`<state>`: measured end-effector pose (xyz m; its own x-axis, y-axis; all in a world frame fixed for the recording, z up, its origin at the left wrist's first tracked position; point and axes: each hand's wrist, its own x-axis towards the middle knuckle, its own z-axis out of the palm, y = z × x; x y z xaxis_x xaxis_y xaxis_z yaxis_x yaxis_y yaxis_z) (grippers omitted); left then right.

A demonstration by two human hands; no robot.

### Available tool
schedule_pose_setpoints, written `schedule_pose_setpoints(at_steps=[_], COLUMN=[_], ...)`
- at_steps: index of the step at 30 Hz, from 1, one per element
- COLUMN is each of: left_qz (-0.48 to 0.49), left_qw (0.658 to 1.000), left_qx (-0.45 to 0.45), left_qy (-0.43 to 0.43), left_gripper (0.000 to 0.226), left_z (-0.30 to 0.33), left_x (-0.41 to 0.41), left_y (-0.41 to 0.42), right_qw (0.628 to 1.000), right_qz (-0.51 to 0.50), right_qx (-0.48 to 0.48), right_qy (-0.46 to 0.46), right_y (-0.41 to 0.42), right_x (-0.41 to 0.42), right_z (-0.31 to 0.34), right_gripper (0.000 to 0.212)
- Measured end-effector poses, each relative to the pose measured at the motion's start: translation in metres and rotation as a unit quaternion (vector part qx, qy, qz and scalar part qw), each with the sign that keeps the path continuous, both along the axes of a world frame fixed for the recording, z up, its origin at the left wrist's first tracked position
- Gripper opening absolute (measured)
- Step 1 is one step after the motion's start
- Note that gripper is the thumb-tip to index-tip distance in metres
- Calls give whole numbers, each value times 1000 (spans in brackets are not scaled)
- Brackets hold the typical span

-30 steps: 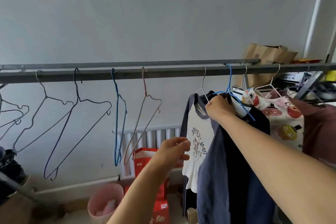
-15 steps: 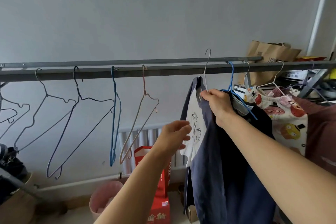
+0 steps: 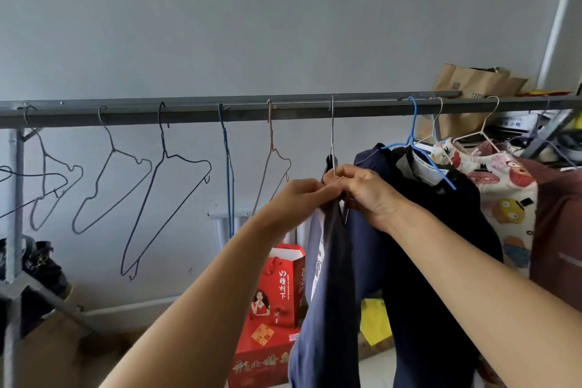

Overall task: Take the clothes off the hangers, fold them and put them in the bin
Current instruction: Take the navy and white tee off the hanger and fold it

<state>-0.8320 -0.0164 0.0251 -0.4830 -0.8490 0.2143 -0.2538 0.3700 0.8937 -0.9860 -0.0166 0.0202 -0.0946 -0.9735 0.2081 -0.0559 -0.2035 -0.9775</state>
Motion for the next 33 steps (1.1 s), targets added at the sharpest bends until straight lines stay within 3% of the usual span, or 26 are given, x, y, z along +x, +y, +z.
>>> schedule_pose_setpoints(at_steps=[4,8,10,14,17,22,25,29,33], left_qz=[-33,-84,-106,-129,-127,-19,42,84,95], left_qw=[997,975,967,958,969,990,994,996,993], left_qx=[-45,-146,-154,-143,-124,-83,-63,-2,47], left_qy=[-61,-145,-173,-213,-170,-109,-81,-22,55], left_gripper=[17,32,38,43,50,31,30,13,26], left_z=[1,2,1,-12,-28,-42,-46,-49,-49], left_x=[16,24,27,31,27,20,23,28,31], left_y=[8,19,23,31,32,21,15,13,15], right_qw=[998,996,993,994,990,987,981,988,997], right_qz=[-36,-70,-78,-98,-106,-30,56,79,13], right_qx=[3,20,28,32,57,147,184,123,65], right_qy=[46,60,87,-24,-72,58,25,-58,-49], right_y=[2,4,6,6,7,23,33,35,13], right_x=[11,14,16,22,25,22,16,7,11], right_z=[-14,-14,-12,-2,9,26,49,78,80], right_gripper=[15,14,14,20,22,18,21,20,20])
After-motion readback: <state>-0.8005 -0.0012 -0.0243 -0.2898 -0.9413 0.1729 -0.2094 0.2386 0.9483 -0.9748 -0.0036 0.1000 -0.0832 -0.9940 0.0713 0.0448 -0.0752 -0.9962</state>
